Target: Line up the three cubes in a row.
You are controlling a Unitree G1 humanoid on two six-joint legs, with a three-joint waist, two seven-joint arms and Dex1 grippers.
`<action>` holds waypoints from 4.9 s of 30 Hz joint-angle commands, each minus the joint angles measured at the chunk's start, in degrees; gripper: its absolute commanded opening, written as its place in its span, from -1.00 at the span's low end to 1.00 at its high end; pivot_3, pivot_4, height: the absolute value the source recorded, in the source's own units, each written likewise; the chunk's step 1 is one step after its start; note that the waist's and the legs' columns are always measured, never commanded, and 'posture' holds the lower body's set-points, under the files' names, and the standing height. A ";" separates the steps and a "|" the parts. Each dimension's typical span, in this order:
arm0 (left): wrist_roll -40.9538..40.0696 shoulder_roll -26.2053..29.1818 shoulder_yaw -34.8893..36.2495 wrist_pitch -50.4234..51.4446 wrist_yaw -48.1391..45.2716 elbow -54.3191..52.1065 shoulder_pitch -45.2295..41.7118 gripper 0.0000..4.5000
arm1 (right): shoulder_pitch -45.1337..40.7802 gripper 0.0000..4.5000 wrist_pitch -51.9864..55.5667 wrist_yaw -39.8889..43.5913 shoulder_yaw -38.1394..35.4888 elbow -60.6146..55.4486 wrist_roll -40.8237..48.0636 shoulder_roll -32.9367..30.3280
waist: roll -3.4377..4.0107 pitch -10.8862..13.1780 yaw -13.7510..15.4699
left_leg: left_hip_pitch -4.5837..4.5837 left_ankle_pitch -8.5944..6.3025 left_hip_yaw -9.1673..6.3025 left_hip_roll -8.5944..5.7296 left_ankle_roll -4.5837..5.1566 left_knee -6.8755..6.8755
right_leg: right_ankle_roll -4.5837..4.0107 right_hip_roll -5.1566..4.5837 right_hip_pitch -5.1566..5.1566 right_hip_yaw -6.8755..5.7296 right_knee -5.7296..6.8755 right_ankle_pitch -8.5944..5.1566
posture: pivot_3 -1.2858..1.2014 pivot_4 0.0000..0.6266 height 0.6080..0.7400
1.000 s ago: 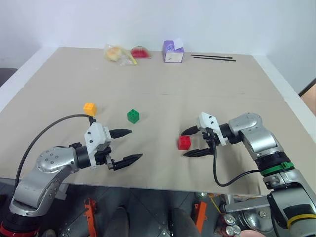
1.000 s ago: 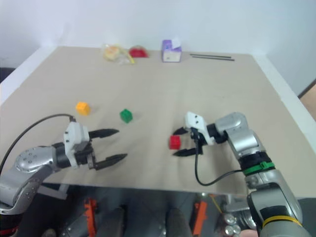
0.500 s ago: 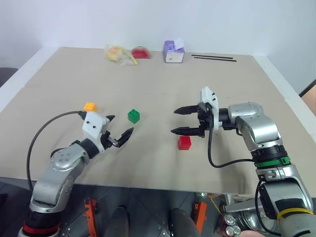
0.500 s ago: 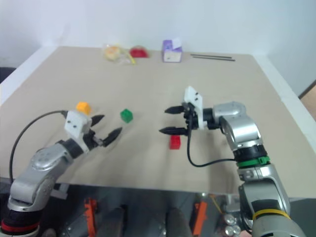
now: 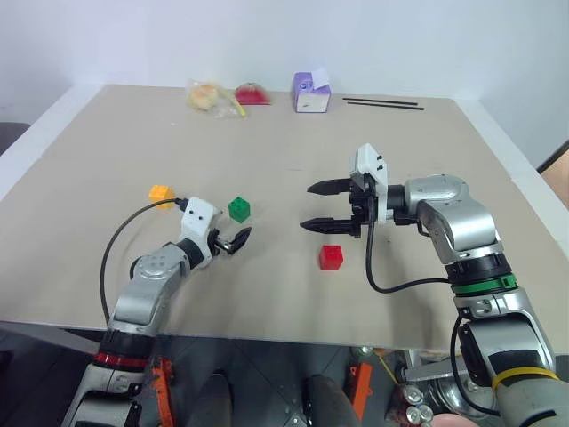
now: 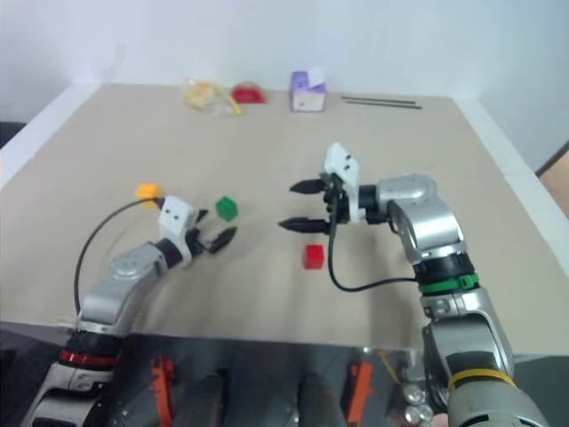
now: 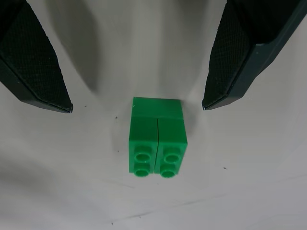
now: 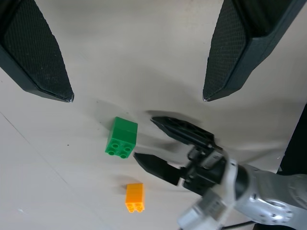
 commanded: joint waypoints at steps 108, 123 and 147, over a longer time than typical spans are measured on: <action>3.06 3.63 -10.94 -14.33 -50.93 19.23 -17.32 0.98 | 13.82 1.00 7.48 2.16 -3.75 -23.39 9.33 -14.79 | 0.00 0.00 -0.02 | -0.09 0.00 0.00 0.03 0.00 -0.01 | -0.01 0.01 -0.08 0.03 0.01 -0.07 | 0.03 -0.52 1.00; -4.62 5.29 3.06 -1.27 -33.68 3.69 -13.64 0.98 | 10.42 1.00 8.67 -4.42 -7.22 -22.11 11.67 -9.34 | 0.00 0.00 -0.26 | -0.08 0.00 0.00 0.05 0.01 0.01 | 0.06 0.02 -0.09 0.04 0.04 -0.01 | 0.03 -0.52 1.00; 3.81 -0.69 17.72 -1.40 12.75 -2.45 1.61 0.98 | -7.06 1.00 -1.01 -4.62 0.23 1.15 4.20 7.46 | -0.02 0.00 0.89 | -0.02 0.08 -0.01 0.08 0.00 0.02 | 0.09 0.15 -0.04 0.10 0.05 0.16 | 0.03 -0.52 1.00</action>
